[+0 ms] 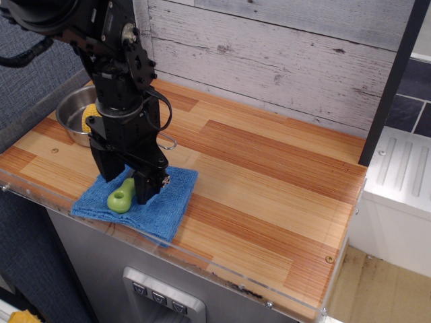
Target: Move the spatula up behind the cloth.
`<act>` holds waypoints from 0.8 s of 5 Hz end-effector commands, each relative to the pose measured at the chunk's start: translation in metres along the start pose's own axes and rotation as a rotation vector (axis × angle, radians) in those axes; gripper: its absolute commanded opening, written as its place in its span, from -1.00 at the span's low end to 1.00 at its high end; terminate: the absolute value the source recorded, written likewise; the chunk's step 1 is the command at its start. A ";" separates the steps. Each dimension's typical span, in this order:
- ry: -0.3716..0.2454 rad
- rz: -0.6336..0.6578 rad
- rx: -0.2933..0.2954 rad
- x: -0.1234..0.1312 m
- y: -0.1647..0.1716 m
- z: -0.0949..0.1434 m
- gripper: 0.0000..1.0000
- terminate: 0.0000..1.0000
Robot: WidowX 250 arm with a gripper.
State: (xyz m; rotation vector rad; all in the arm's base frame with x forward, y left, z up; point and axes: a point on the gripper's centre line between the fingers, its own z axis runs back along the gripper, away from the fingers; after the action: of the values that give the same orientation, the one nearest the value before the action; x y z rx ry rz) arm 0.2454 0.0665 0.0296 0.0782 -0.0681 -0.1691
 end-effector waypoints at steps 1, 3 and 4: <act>-0.014 -0.004 0.010 -0.002 0.005 0.003 -1.00 -1.00; -0.010 -0.023 0.017 -0.004 0.001 0.004 -1.00 -1.00; -0.089 -0.020 -0.003 0.010 -0.006 0.032 -1.00 -1.00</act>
State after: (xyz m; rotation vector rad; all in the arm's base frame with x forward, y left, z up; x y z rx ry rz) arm 0.2468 0.0520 0.0530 0.0476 -0.1189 -0.1894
